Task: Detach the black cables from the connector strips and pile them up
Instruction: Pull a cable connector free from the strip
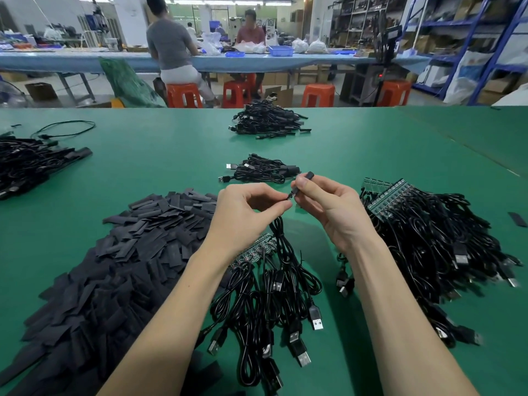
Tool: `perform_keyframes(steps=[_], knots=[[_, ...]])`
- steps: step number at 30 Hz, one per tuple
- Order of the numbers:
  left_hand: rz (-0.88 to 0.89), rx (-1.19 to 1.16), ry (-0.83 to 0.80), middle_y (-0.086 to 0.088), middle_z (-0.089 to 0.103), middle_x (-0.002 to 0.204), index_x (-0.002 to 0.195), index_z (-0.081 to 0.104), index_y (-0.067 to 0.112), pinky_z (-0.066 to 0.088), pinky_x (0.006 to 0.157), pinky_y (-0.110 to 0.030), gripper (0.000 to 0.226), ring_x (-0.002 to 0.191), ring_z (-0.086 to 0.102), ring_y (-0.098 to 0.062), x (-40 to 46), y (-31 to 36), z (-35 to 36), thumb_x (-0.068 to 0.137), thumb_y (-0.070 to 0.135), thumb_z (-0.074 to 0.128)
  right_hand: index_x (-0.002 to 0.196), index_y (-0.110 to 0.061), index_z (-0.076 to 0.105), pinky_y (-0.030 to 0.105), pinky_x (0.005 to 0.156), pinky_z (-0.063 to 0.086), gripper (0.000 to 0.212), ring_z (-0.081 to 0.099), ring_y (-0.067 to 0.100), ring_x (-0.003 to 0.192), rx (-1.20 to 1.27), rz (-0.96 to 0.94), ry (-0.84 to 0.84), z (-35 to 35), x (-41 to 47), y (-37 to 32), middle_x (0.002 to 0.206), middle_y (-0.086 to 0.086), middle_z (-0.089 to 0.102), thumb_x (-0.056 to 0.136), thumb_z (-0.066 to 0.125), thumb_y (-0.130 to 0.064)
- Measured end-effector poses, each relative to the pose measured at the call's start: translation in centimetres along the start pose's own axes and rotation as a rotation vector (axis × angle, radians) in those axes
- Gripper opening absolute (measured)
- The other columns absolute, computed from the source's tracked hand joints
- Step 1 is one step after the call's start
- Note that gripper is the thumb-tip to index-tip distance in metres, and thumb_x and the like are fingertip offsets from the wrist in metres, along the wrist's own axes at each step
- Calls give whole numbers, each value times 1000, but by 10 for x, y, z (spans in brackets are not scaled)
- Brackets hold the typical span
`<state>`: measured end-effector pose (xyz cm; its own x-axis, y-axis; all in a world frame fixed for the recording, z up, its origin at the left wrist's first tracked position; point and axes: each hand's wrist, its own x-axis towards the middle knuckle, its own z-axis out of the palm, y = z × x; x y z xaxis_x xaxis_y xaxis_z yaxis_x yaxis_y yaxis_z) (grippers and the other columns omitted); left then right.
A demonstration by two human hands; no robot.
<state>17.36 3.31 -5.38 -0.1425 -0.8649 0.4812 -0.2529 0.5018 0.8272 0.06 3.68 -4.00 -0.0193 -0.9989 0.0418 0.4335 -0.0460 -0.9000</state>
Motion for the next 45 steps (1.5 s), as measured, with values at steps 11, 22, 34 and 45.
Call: perform_keyframes(steps=[11, 22, 34, 45], knots=[[-13, -60, -9, 6, 77, 79, 85, 79, 20, 57, 73, -23, 12, 75, 75, -12, 2, 0, -3, 77, 15, 87, 83, -11, 80, 19, 76, 57, 15, 72, 15, 82, -42, 14, -70, 1, -2, 2, 89, 10, 77, 69, 81, -17], [-13, -202, -29, -2, 77, 77, 81, 73, 21, 57, 69, -21, 19, 71, 76, -19, 1, -2, -5, 75, 10, 87, 99, -3, 73, 21, 78, 57, 15, 70, 13, 77, -91, 43, -123, 2, -1, 6, 87, 8, 76, 86, 74, -9], [-58, -264, 4, -5, 76, 77, 84, 69, 12, 56, 73, -22, 13, 77, 76, -22, -1, -5, 3, 82, 9, 82, 103, -21, 80, 25, 74, 59, 20, 72, 18, 73, -161, -164, -9, 5, 0, 13, 89, 16, 78, 84, 81, -14], [-88, -220, 11, -3, 76, 75, 83, 70, 17, 57, 73, -22, 12, 74, 76, -18, 1, -7, 4, 83, 11, 81, 107, -15, 78, 27, 76, 60, 23, 73, 18, 79, -163, -182, 25, 8, 2, 20, 89, 17, 78, 85, 81, -12]])
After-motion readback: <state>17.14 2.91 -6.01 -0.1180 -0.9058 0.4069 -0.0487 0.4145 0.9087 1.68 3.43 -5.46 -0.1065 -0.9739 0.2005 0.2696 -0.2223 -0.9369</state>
